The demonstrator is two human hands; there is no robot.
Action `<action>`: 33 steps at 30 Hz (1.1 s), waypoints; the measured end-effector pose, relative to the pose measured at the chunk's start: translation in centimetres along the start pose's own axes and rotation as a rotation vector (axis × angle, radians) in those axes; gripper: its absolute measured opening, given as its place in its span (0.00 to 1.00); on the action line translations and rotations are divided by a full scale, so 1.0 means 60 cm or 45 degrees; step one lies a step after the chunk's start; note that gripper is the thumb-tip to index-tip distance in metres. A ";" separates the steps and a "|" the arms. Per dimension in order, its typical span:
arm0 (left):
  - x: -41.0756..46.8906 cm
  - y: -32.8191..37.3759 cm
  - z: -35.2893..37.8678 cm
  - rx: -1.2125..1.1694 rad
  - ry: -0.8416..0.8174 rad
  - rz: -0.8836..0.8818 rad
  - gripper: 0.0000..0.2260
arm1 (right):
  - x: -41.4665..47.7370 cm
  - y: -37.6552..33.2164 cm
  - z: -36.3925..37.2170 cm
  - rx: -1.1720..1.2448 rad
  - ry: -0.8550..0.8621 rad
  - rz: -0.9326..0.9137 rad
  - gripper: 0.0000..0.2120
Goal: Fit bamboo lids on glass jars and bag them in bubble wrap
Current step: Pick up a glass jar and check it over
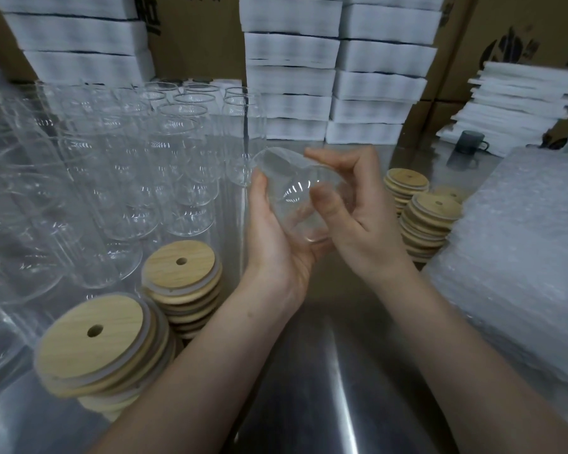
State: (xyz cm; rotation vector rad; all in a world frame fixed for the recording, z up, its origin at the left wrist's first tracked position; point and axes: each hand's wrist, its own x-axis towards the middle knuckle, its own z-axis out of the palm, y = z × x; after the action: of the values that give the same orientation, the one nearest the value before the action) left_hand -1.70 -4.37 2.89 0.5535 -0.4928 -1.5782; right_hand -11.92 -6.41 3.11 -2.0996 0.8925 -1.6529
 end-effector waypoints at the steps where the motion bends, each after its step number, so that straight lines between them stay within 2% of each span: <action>1: 0.000 -0.001 0.001 0.018 0.013 0.010 0.28 | 0.001 0.001 0.000 -0.023 0.007 -0.008 0.22; 6: 0.001 -0.004 0.002 0.226 0.084 0.118 0.25 | 0.008 0.011 -0.007 0.072 0.042 0.060 0.10; 10: 0.017 -0.010 -0.005 0.609 0.165 0.444 0.27 | 0.017 0.018 -0.011 0.320 -0.056 0.453 0.08; 12: 0.010 -0.022 -0.007 0.903 0.130 0.646 0.30 | 0.018 0.025 -0.013 0.342 -0.187 0.561 0.16; 15: 0.004 -0.034 -0.007 1.017 0.048 0.688 0.31 | 0.014 0.032 -0.007 0.327 -0.233 0.620 0.33; 17: 0.006 -0.029 -0.008 0.989 0.060 0.708 0.31 | 0.008 0.029 0.006 0.251 -0.197 0.586 0.37; 20: 0.011 -0.022 -0.009 1.062 0.026 0.794 0.30 | -0.001 0.029 0.024 0.229 -0.099 0.525 0.22; 24: 0.012 -0.024 -0.008 1.124 -0.045 0.834 0.32 | 0.001 0.041 0.020 0.195 0.035 0.514 0.30; 28: 0.010 -0.023 -0.015 1.132 0.035 0.742 0.36 | 0.004 0.053 0.010 0.178 0.055 0.509 0.22; 30: 0.012 -0.020 -0.022 1.206 0.130 0.800 0.38 | 0.004 0.058 0.007 0.049 0.026 0.512 0.17; 33: 0.013 -0.022 -0.025 1.271 0.232 0.874 0.37 | 0.013 0.057 -0.004 -0.378 0.055 0.349 0.17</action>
State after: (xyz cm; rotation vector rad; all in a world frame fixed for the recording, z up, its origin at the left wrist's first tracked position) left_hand -1.88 -5.03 0.86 1.1108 -1.1903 -0.5386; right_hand -12.98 -9.43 1.71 -2.0117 1.4457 -1.5022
